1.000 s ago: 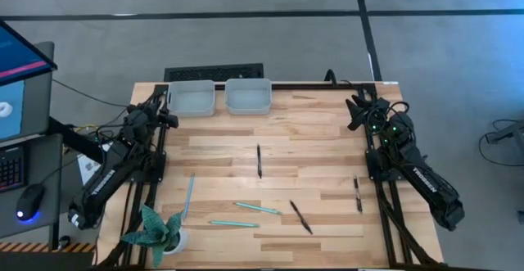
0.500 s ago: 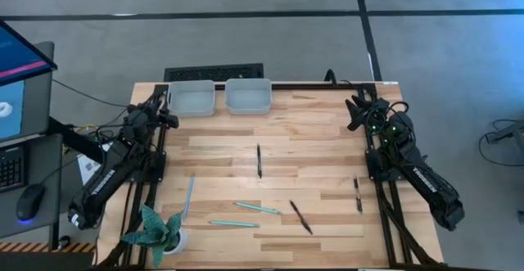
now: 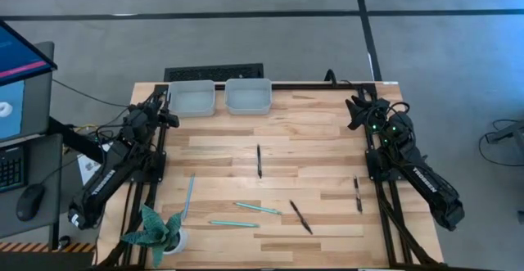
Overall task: Sort pens & pencils
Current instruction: Put the blue pencil into the left gray bin
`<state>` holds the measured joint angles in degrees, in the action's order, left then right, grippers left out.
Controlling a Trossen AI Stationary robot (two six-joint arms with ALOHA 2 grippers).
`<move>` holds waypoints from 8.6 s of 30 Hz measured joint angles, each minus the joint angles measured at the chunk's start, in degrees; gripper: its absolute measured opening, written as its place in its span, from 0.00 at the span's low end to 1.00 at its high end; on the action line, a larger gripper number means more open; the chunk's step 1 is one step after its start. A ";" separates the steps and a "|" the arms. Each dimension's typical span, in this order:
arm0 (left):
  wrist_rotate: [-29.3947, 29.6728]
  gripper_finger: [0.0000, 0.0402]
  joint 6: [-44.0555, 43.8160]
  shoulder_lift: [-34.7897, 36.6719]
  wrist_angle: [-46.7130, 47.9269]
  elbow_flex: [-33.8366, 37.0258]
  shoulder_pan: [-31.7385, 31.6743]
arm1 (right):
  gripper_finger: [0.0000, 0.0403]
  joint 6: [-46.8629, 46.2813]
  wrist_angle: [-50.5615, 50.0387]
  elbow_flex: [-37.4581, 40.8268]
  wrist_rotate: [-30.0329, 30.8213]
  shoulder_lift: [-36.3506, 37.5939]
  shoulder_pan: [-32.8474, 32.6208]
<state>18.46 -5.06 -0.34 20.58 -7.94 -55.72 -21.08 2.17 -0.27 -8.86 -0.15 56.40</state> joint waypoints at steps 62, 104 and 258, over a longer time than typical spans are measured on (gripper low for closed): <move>-39.25 0.34 -25.28 0.02 -53.31 -0.17 0.02 | 0.53 -4.39 -0.59 0.00 4.43 -0.01 0.00; -51.49 0.59 2.51 -44.74 5.67 -51.92 4.89 | 0.53 -4.43 -0.50 0.01 9.16 0.01 -0.02; -22.21 0.52 -84.62 -81.77 21.88 -26.43 66.82 | 0.53 -3.89 -0.08 0.00 8.89 0.01 0.00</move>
<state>-3.75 -89.68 -82.11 42.46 -34.37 11.09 -24.97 2.10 -0.27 0.03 -0.14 56.40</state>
